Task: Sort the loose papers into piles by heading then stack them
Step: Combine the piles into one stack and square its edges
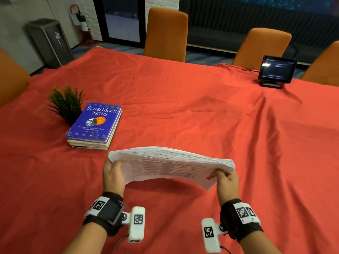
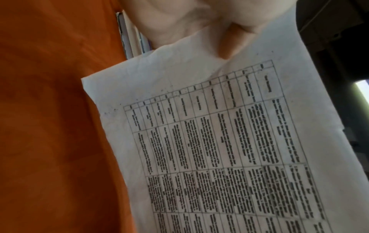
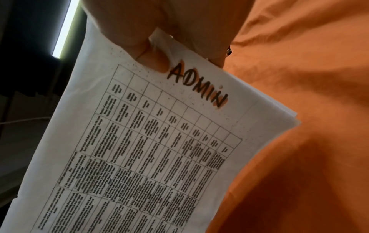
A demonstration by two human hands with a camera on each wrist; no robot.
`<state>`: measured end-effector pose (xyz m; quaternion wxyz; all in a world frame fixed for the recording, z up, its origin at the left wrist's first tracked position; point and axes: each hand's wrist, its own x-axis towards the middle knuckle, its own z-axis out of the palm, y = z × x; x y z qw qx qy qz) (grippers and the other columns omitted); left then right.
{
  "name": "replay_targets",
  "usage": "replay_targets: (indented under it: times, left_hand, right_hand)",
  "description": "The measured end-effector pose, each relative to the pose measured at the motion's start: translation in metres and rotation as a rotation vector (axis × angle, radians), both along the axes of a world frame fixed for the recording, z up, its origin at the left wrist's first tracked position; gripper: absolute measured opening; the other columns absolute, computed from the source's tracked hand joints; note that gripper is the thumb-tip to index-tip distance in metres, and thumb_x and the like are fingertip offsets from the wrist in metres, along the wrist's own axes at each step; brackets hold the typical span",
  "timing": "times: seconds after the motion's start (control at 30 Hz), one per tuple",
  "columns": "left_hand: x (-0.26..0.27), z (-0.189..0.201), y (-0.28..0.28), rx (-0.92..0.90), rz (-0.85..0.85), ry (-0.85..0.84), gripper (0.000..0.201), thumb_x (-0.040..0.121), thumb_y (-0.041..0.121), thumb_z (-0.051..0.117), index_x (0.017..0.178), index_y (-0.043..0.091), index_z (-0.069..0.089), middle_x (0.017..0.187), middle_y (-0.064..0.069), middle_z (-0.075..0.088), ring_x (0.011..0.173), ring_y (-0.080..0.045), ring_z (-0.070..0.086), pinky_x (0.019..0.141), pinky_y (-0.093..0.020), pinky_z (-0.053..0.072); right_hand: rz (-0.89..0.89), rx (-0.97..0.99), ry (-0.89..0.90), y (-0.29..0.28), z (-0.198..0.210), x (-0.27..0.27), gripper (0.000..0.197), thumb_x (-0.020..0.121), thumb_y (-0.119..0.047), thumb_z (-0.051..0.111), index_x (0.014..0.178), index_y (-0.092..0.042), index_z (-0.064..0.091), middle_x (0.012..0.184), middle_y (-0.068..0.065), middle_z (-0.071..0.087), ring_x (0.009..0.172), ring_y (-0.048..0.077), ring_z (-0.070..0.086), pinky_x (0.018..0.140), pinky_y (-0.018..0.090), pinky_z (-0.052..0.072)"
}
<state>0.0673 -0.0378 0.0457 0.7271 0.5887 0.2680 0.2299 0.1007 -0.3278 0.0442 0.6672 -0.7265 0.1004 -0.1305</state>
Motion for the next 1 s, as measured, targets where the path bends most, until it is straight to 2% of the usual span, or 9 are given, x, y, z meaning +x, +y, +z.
replay_targets:
  times: [0.13,0.23,0.3,0.37,0.53,0.67,0.77,0.9,1.0]
  left_hand:
    - [-0.003,-0.015,0.001,-0.016,-0.035,0.055,0.024,0.073,0.006,0.048,0.083,0.020,0.064,0.084,-0.008,0.063,0.084,-0.025,0.057,0.077,-0.039,0.045]
    - [0.002,-0.005,0.003,0.077,-0.052,0.043,0.022,0.074,0.005,0.045,0.076,0.020,0.061,0.077,-0.002,0.061,0.078,-0.020,0.054,0.074,-0.037,0.043]
    - [0.006,0.003,0.005,0.156,-0.071,0.003,0.023,0.073,0.005,0.043,0.072,0.021,0.059,0.071,0.007,0.058,0.073,-0.014,0.051,0.072,-0.034,0.041]
    - [0.011,0.011,0.006,0.215,-0.090,-0.041,0.020,0.072,0.005,0.042,0.070,0.018,0.056,0.066,0.012,0.056,0.070,-0.009,0.048,0.070,-0.027,0.040]
    - [0.021,0.060,0.001,0.442,-0.156,-0.235,0.017,0.075,-0.001,0.044,0.070,0.012,0.052,0.067,0.007,0.052,0.069,-0.007,0.046,0.068,-0.018,0.040]
    - [0.027,0.105,-0.013,0.633,-0.227,-0.366,0.011,0.078,-0.007,0.046,0.071,0.000,0.051,0.066,-0.013,0.049,0.066,-0.009,0.043,0.064,-0.019,0.037]
    - [0.029,0.127,-0.022,0.729,-0.270,-0.421,0.014,0.079,-0.005,0.047,0.069,0.004,0.050,0.064,0.000,0.046,0.063,-0.004,0.042,0.062,-0.019,0.034]
    - [0.033,0.150,-0.034,0.827,-0.318,-0.504,0.013,0.073,0.000,0.047,0.068,0.011,0.052,0.066,0.006,0.046,0.063,-0.012,0.046,0.062,-0.031,0.038]
    - [0.030,0.168,-0.049,0.967,-0.345,-0.542,0.019,0.067,-0.004,0.052,0.068,0.015,0.053,0.068,0.007,0.051,0.066,-0.021,0.051,0.066,-0.046,0.043]
  right_hand:
    - [0.064,-0.056,0.070,-0.006,-0.011,-0.005,0.026,0.081,0.022,0.047,0.084,0.003,0.064,0.060,-0.020,0.066,0.056,-0.008,0.055,0.056,0.008,0.044]
    - [0.172,-0.120,0.030,-0.017,0.007,-0.001,0.034,0.076,0.025,0.047,0.072,-0.008,0.057,0.057,-0.014,0.057,0.055,-0.003,0.047,0.055,0.011,0.040]
    - [0.287,-0.162,0.031,-0.027,0.023,0.001,0.032,0.074,0.024,0.049,0.071,-0.007,0.053,0.059,-0.012,0.051,0.057,0.003,0.043,0.053,0.014,0.037]
    - [0.411,-0.235,0.051,-0.037,0.036,0.001,0.029,0.075,0.022,0.052,0.073,-0.007,0.053,0.063,-0.010,0.051,0.059,0.005,0.044,0.054,0.016,0.037]
    - [0.569,-0.500,0.103,-0.048,0.060,-0.006,0.026,0.075,0.007,0.065,0.078,-0.018,0.061,0.068,-0.008,0.063,0.061,0.001,0.054,0.058,0.017,0.043]
    - [0.677,-0.617,0.096,-0.028,0.076,-0.011,0.028,0.076,-0.003,0.068,0.088,-0.028,0.066,0.082,-0.010,0.071,0.074,0.002,0.064,0.068,0.015,0.047]
    - [0.720,-0.666,0.034,-0.007,0.090,-0.013,0.028,0.077,-0.006,0.066,0.089,-0.032,0.066,0.079,-0.018,0.068,0.074,0.001,0.062,0.067,0.011,0.044]
    - [0.698,-0.677,-0.134,0.025,0.112,-0.015,0.022,0.082,-0.012,0.063,0.076,-0.032,0.056,0.066,-0.015,0.057,0.063,0.003,0.053,0.059,0.016,0.039]
    - [0.649,-0.560,-0.234,0.047,0.125,-0.011,0.015,0.084,-0.008,0.063,0.077,-0.021,0.061,0.062,-0.010,0.054,0.058,0.001,0.047,0.057,0.024,0.041]
